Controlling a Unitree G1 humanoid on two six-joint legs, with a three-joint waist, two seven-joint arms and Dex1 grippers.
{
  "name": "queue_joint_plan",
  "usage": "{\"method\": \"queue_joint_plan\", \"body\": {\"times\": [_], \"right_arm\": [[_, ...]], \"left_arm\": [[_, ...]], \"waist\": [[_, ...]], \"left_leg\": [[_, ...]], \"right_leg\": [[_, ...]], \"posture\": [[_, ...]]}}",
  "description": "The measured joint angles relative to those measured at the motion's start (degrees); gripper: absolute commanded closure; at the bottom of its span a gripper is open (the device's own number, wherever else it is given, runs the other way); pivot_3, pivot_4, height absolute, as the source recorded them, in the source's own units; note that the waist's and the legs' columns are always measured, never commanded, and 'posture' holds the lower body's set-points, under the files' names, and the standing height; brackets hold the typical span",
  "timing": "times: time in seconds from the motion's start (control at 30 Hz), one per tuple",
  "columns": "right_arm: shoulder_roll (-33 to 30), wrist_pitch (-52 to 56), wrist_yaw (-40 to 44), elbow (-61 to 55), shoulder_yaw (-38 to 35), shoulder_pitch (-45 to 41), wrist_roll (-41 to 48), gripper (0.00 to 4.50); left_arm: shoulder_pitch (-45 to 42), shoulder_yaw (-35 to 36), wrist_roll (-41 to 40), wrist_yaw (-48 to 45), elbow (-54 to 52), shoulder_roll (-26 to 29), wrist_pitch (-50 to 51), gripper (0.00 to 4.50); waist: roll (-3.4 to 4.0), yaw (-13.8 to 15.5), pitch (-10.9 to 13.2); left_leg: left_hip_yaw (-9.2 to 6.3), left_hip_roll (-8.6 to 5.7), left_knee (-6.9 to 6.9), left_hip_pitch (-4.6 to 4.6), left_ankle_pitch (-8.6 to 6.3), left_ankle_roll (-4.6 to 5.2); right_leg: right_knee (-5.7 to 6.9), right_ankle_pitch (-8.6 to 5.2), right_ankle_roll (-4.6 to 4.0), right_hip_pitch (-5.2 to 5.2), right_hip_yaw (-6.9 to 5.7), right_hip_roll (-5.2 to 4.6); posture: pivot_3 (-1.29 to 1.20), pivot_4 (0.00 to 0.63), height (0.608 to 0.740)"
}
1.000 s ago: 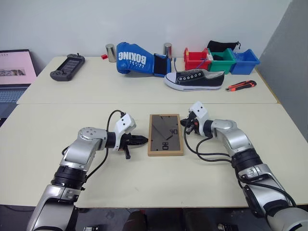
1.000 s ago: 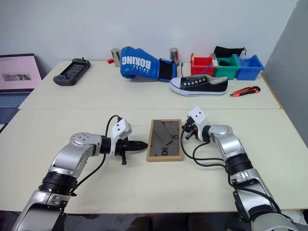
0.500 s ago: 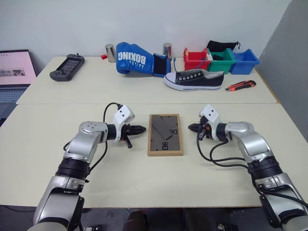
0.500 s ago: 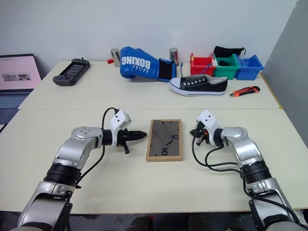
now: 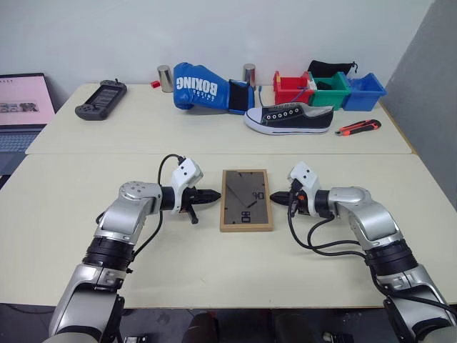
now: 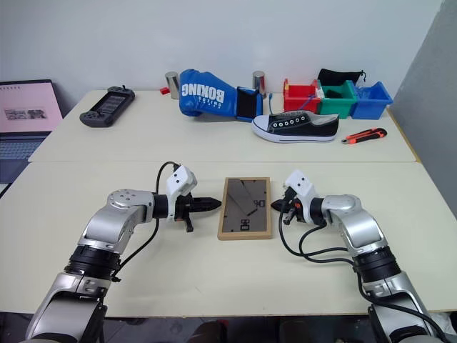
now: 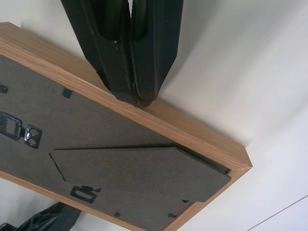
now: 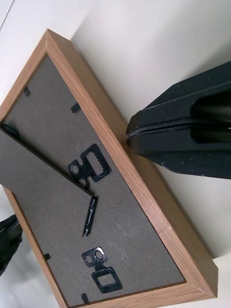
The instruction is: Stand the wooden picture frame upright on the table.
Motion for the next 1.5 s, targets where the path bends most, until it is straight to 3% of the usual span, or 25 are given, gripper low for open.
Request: {"method": "queue_joint_plan", "body": {"times": [0.57,1.5], "right_arm": [[-0.87,3.21,-0.31,-5.44,0.01,2.81,0.07,4.5],[-3.66,6.87,1.47,-10.24,0.04,4.97,1.82,4.5]], "left_arm": [[6.06,0.09,-1.61,-0.5,-9.02,1.69,5.11,4.43],[7.73,-1.93,-2.44,-2.32,-14.42,3.88,8.84,4.43]], "waist": [[0.0,0.11,0.0],[0.0,0.13,0.0]], "left_leg": [[-0.01,0.0,-0.01,0.01,0.0,0.0],[0.01,0.01,-0.01,0.0,0.0,0.01]], "right_leg": [[-0.02,0.0,0.0,0.02,0.0,0.0],[-0.04,0.0,0.0,0.02,0.01,0.0]], "posture": [[0.0,0.15,0.74],[0.0,0.15,0.74]]}}
